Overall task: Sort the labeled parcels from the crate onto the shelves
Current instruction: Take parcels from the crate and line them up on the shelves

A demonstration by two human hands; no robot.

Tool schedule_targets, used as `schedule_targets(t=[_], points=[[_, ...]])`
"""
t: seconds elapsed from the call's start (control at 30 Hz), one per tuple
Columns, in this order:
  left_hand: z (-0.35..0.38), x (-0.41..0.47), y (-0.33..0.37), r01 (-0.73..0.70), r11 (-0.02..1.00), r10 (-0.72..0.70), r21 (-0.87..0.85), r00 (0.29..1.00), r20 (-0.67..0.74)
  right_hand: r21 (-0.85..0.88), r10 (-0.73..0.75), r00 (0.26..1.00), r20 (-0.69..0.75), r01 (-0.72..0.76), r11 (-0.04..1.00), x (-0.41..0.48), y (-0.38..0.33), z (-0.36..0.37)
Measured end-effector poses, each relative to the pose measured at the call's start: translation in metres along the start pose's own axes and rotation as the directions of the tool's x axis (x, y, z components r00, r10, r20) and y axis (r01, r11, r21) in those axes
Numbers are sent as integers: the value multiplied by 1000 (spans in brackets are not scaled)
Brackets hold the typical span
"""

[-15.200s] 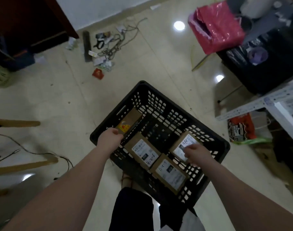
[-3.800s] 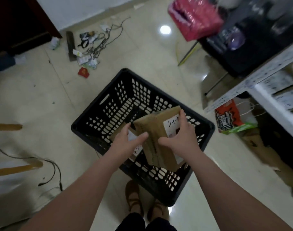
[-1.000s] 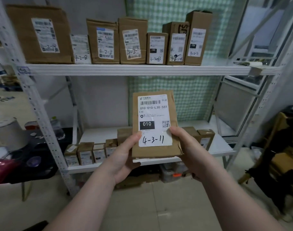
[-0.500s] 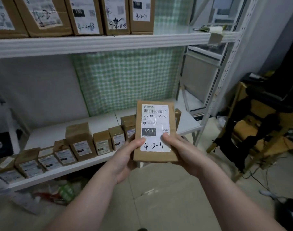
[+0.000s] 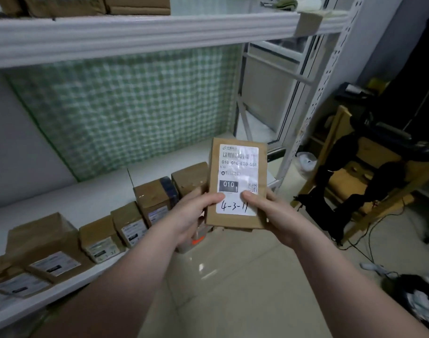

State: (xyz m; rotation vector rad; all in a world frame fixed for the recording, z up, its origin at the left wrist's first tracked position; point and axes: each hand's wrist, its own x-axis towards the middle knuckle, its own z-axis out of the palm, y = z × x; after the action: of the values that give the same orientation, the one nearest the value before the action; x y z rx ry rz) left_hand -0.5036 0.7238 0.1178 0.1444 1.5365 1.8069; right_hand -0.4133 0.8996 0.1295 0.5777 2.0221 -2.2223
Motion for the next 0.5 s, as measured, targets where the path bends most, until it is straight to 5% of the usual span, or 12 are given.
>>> schedule_targets(t=[0.5], points=[[81, 187, -22, 36, 972, -10, 232, 993, -115, -1, 167, 985, 43, -167, 986, 158, 24, -166]])
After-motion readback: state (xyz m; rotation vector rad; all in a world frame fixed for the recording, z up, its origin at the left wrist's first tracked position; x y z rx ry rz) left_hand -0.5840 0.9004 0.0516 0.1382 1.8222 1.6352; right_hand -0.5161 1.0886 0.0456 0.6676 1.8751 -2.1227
